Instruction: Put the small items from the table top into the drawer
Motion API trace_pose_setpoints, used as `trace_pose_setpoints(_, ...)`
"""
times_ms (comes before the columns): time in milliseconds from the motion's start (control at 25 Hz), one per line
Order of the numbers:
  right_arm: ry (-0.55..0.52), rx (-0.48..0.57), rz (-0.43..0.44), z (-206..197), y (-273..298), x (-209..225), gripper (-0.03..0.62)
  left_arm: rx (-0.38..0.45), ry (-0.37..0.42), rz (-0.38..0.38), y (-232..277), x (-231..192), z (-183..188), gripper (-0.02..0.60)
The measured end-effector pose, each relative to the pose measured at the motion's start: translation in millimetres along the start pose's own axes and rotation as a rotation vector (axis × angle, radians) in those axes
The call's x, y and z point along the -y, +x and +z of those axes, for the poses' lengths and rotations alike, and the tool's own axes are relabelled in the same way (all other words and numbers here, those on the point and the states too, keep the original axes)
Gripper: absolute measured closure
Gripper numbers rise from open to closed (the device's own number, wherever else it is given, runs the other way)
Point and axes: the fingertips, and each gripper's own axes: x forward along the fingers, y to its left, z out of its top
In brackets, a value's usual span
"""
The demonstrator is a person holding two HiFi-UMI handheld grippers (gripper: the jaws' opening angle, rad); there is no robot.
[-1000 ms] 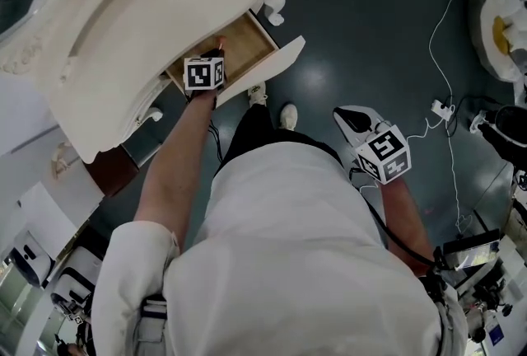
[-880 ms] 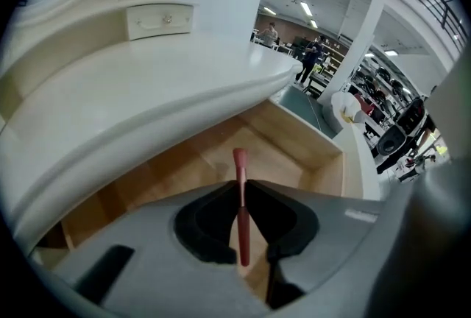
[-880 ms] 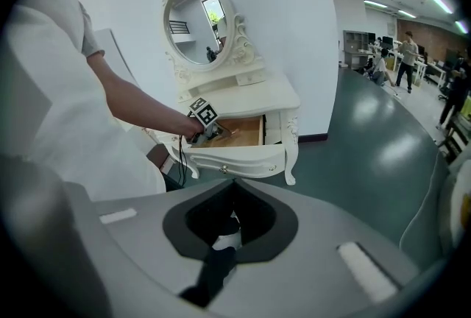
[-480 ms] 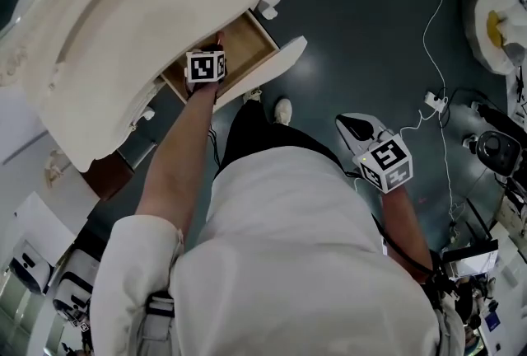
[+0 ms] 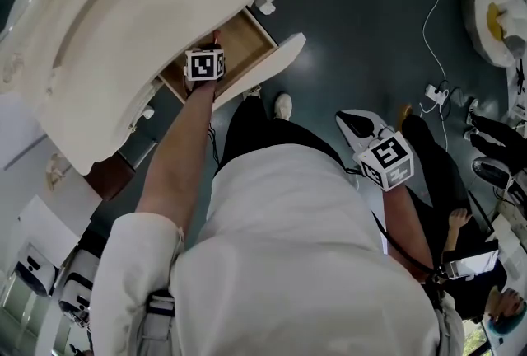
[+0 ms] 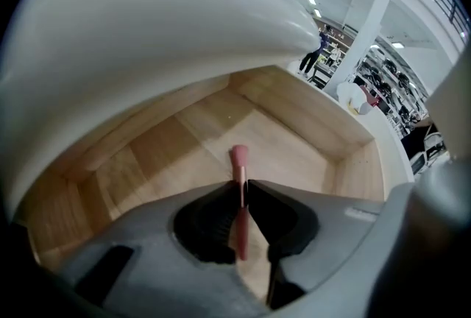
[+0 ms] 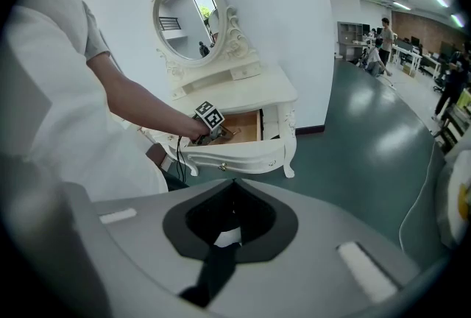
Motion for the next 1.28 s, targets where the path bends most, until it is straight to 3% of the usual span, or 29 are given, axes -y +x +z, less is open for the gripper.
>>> trace_pose_setpoints(560,-0.027,0.042,0.025,3,-5,-1,0.592,0.017,0.055,0.026,-31,5,3,0.503)
trace_pose_setpoints(800,-0.081,0.083,0.058,-1,-9,-8,0.592,0.096,0.11,0.043,-76,19,2,0.508)
trace_pose_setpoints(1280,-0.171,0.13,0.161,-39,-18,-34,0.592,0.267,0.11,0.077,-201,73,-45,0.553)
